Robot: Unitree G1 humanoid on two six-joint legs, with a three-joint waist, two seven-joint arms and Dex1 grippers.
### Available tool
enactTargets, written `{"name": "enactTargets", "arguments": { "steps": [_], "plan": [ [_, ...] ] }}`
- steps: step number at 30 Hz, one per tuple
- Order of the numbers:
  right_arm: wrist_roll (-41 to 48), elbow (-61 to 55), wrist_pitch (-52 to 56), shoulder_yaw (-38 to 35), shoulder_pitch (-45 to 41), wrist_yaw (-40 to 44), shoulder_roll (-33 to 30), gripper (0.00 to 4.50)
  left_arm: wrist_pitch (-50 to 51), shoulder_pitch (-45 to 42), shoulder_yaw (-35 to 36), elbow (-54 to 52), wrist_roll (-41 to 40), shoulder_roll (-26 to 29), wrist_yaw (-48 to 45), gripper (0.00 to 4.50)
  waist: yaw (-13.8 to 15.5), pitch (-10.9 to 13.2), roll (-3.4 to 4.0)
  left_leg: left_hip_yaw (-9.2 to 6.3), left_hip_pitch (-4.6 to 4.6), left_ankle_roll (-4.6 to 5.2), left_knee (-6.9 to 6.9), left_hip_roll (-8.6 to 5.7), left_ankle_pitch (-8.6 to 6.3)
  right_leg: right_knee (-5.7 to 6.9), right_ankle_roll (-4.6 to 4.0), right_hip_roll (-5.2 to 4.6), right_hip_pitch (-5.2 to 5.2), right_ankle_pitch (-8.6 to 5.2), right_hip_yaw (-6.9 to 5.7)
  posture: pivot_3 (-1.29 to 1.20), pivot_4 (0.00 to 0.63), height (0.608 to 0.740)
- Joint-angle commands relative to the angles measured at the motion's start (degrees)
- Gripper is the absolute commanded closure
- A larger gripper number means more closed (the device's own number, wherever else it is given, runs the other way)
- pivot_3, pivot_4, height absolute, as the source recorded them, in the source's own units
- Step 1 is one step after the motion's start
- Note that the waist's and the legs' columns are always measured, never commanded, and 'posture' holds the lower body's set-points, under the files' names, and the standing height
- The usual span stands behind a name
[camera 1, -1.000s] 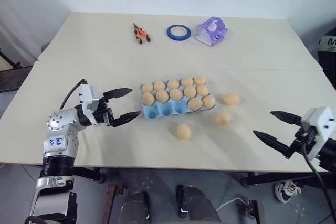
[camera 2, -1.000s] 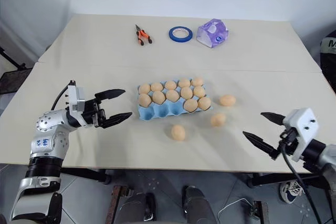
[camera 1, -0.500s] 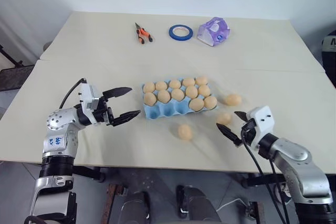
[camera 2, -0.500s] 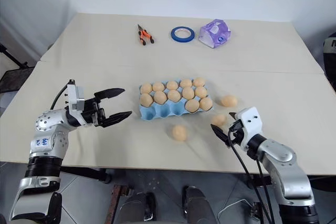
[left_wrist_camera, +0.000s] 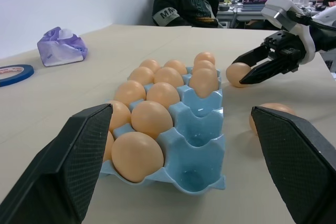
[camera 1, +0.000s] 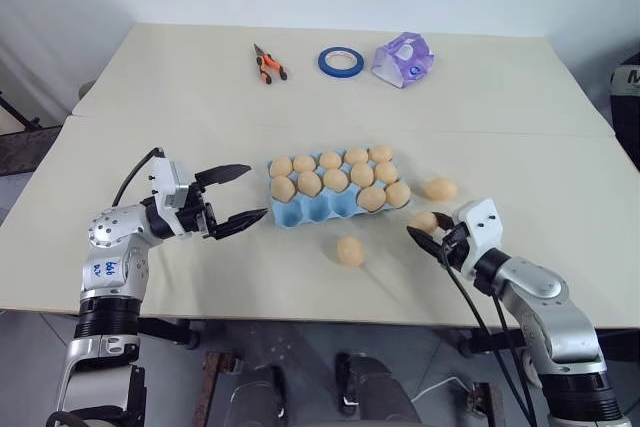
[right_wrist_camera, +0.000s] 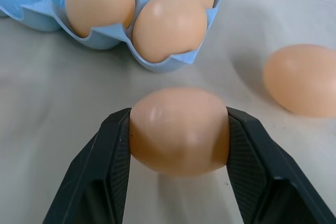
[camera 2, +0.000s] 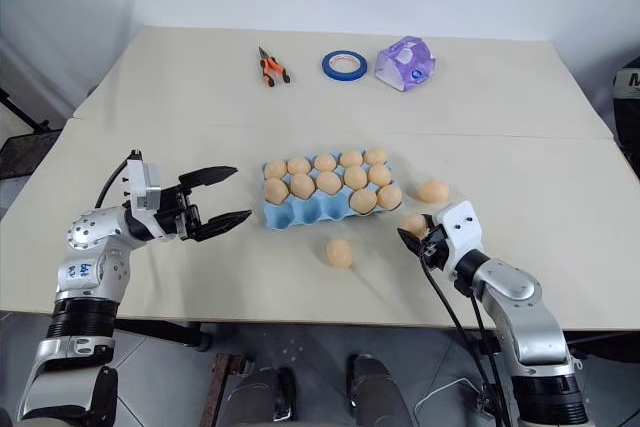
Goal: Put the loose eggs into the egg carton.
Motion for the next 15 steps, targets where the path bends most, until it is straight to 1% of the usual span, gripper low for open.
{"name": "enactTargets", "arguments": {
  "steps": [1, 4, 7, 10, 15],
  "plan": [
    [3.74, -7.36, 4.82, -3.18, -4.98, -2.42, -0.48, 2.4, -0.24, 0.21, 0.7, -2.65, -0.72, 0.75, 0.28, 0.0, -0.1, 0.0, 0.0, 0.0, 0.0, 0.0, 0.0, 0.01, 0.0, 0.02, 0.0, 0.01, 0.0, 0.0, 0.0, 0.0, 0.15, 0.74],
    [7.28, -11.11, 12.6, -2.46, -10.9, -4.28, 0.28, 2.44, -0.21, 0.4, 0.61, -2.77, -0.78, 0.66, 0.34, 0.0, -0.33, 0.0, 0.01, 0.01, 0.01, -0.02, 0.03, 0.01, 0.02, 0.1, -0.01, 0.0, -0.04, 0.0, 0.02, 0.0, 0.15, 0.74],
    [9.09, -12.2, 21.36, 1.09, -16.43, -6.07, 1.52, 2.44, -0.05, 0.58, 0.54, -2.97, -0.81, 0.54, 0.44, 0.0, -0.34, 0.0, 0.0, -0.03, 0.02, -0.05, 0.04, 0.06, 0.04, 0.16, -0.09, 0.01, -0.04, 0.0, -0.01, 0.0, 0.15, 0.74],
    [8.02, -10.99, 22.57, 6.42, -20.34, -7.73, 5.7, 2.44, -0.17, 0.57, 0.4, -2.93, -0.59, 0.3, 0.65, 0.0, -0.15, -0.02, -0.03, -0.09, 0.01, -0.1, 0.02, 0.09, 0.03, 0.16, -0.2, 0.01, -0.05, -0.07, -0.08, 0.0, 0.15, 0.74],
    [5.0, -6.56, 20.75, 12.03, -23.01, -7.39, 8.42, 2.44, -0.1, 1.0, 0.54, -3.56, -0.67, 0.25, 1.02, 0.0, -0.09, -0.02, -0.03, -0.04, -0.1, -0.05, 0.01, 0.05, 0.0, 0.1, -0.17, -0.03, -0.12, -0.05, -0.08, 0.0, 0.15, 0.74]
  ]
}}
